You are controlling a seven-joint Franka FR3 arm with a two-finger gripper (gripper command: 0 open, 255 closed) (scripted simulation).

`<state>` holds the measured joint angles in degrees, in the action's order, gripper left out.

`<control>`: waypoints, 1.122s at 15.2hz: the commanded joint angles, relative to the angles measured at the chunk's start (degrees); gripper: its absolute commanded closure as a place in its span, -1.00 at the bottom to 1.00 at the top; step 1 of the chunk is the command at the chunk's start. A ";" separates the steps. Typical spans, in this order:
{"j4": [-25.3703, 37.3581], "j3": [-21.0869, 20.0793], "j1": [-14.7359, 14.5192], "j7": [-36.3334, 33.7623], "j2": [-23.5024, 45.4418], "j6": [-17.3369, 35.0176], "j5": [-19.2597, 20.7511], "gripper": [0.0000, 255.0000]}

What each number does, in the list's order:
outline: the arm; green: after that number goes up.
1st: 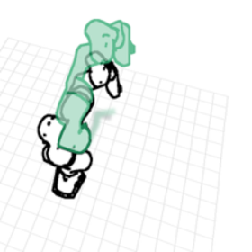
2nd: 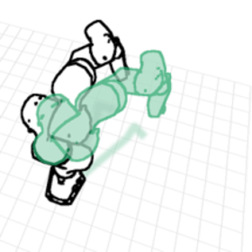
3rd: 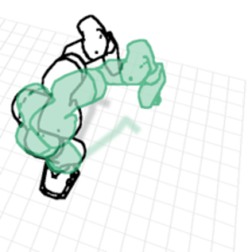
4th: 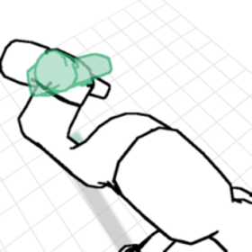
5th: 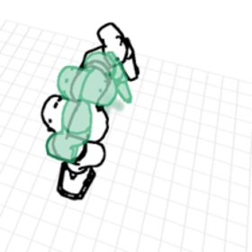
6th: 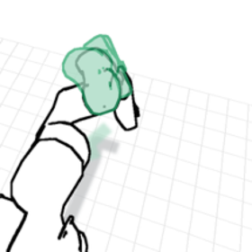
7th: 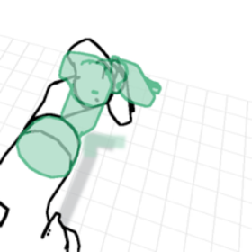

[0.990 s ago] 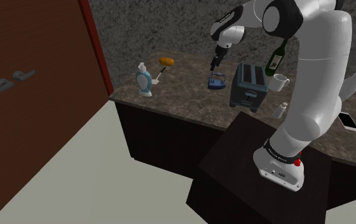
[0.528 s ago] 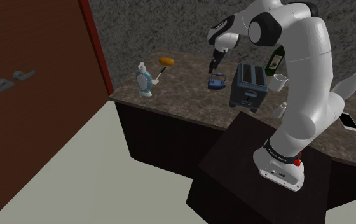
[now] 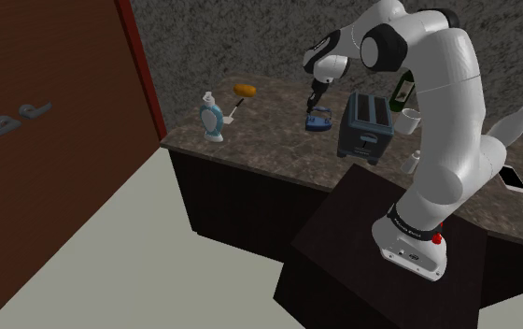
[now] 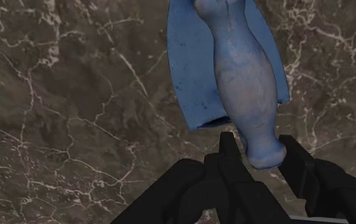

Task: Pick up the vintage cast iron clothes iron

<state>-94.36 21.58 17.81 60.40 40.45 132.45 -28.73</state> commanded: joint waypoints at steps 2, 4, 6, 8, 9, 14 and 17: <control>0.01 -0.03 0.02 0.03 0.06 0.06 -0.03 1.00; 0.00 -0.02 0.02 0.04 0.05 0.06 -0.03 1.00; 0.01 -0.02 0.03 0.04 0.05 0.05 -0.03 1.00; -0.04 -0.01 0.00 0.03 0.00 0.05 -0.02 1.00; -0.08 0.19 -0.13 -0.17 -0.51 -0.40 0.23 1.00; -0.03 1.14 -0.73 -1.16 -2.92 -2.75 1.47 1.00; 0.16 1.68 -1.06 -1.76 -4.28 -4.22 2.22 1.00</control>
<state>-94.46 23.10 16.79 58.84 36.49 128.78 -26.74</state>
